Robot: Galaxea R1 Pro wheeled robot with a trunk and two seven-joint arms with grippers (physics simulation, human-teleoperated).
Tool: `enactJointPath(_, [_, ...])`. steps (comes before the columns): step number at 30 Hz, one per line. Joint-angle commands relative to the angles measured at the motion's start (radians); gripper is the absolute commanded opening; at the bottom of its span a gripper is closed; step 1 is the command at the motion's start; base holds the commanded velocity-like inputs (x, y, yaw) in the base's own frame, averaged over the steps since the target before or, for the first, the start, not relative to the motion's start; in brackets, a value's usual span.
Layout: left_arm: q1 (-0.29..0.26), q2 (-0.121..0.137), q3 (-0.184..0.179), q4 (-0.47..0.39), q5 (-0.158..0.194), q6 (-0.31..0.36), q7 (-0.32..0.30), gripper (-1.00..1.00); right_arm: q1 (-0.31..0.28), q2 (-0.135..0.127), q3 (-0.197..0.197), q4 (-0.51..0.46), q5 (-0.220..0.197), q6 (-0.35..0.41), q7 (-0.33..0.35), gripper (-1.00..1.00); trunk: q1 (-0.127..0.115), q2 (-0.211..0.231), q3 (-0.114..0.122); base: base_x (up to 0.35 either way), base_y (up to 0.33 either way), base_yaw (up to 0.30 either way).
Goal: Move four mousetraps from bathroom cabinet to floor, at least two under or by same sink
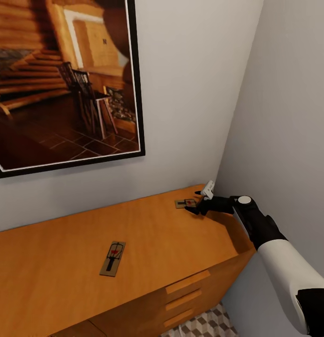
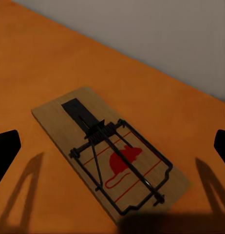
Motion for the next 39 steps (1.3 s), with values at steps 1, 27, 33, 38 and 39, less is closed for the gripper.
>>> enactJointPath(1, [-0.001,-0.001,-0.008,0.002,0.008,-0.001,0.001,1.00,0.000,0.000,0.001,-0.002,0.001,0.008,0.003,1.00,0.000,-0.001,-0.001,-0.009,0.000,0.000])
enactJointPath(27, [0.000,0.000,-0.008,0.002,0.008,-0.001,0.001,1.00,0.000,-0.002,0.001,-0.002,0.001,0.008,0.005,1.00,0.000,-0.001,-0.004,-0.001,0.000,0.000])
enactJointPath(33, [0.000,0.000,-0.008,0.002,0.008,-0.001,0.001,1.00,0.000,-0.002,0.001,-0.002,0.001,0.008,0.005,1.00,0.000,-0.001,-0.009,0.000,0.000,0.000])
enactJointPath(38, [0.000,0.000,-0.008,0.002,0.008,-0.001,0.001,1.00,0.000,-0.002,0.001,-0.002,0.001,0.008,0.006,1.00,0.000,-0.001,-0.013,0.000,0.000,0.000])
enactJointPath(39, [0.000,0.000,-0.008,0.002,0.008,-0.001,0.001,1.00,0.000,-0.002,0.001,-0.002,0.001,0.008,0.006,1.00,0.000,-0.001,-0.014,0.000,0.000,0.000])
